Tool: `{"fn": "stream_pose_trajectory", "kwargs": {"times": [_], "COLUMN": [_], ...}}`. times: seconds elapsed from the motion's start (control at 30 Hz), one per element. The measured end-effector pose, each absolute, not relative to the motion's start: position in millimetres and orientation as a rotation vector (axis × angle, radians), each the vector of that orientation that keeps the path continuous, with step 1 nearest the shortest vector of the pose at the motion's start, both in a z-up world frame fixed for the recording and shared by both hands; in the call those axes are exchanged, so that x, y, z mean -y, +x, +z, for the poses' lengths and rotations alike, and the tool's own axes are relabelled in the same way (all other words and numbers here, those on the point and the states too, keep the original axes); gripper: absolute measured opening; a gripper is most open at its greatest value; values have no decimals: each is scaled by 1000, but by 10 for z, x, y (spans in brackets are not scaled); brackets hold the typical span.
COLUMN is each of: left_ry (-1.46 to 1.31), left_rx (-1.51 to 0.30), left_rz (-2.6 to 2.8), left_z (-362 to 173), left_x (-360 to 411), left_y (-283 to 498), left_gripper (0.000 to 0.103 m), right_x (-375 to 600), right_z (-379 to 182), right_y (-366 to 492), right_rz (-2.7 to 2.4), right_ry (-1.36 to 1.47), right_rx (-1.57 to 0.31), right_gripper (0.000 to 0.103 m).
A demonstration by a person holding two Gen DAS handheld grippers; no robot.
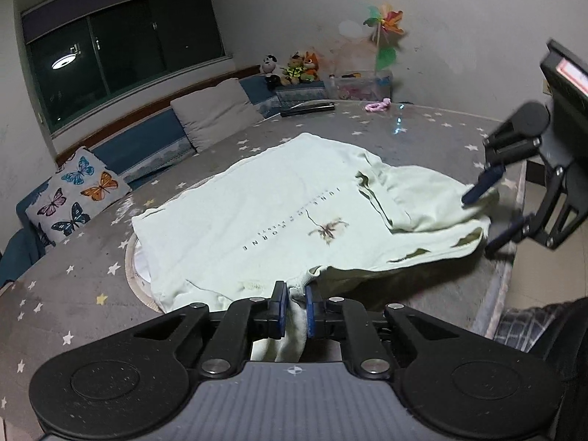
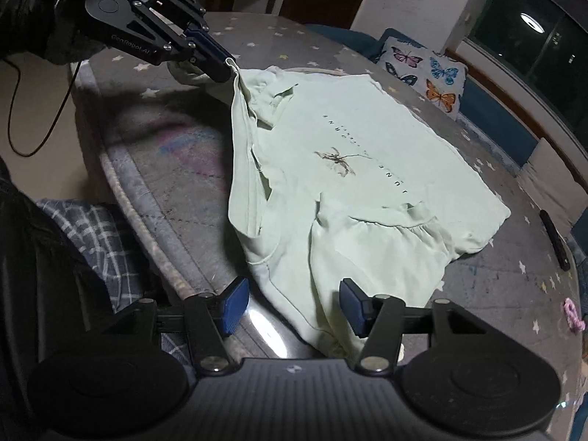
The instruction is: Fold clothes
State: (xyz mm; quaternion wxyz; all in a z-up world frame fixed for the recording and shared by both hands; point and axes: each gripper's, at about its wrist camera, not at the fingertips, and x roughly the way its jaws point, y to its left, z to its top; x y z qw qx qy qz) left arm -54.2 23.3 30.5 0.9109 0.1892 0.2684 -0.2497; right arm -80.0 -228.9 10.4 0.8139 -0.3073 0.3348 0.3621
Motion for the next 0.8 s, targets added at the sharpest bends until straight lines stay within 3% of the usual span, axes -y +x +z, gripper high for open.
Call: {"fn": "stream_pose_trajectory", "kwargs": {"times": [0.1, 0.2, 0.27, 0.33, 0.37, 0.47, 0.73, 0.8], "left_ry": [379, 369, 363, 360, 361, 368, 411, 427], "left_rx": [-559, -565, -569, -575, -579, -591, -576, -568], "left_rz": [-515, -512, -508, -507, -509, -519, -524, -524], "left_z": [340, 356, 361, 356, 346, 310, 185, 153], "left_x": [-235, -235, -240, -246, -245, -245, -236, -234], "left_y": [-495, -460, -442, -435, -441, -491, -819, -911], "left_gripper": [11, 11, 11, 11, 11, 12, 20, 34], "right_x": [2317, 2344, 2350, 2348, 2344, 2321, 2319, 2314], "right_z": [81, 63, 57, 47, 41, 50, 240, 305], "right_y": [-767, -732, -714, -713, -717, -706, -649, -621], "right_rz": [764, 744, 726, 714, 712, 706, 685, 678], "right_ry": [-625, -599, -592, -598, -605, -609, -600, -597], "right_rx": [-714, -711, -706, -696, -690, -683, -633, -616], "right_gripper": [53, 45, 30, 23, 13, 3, 2, 2]}}
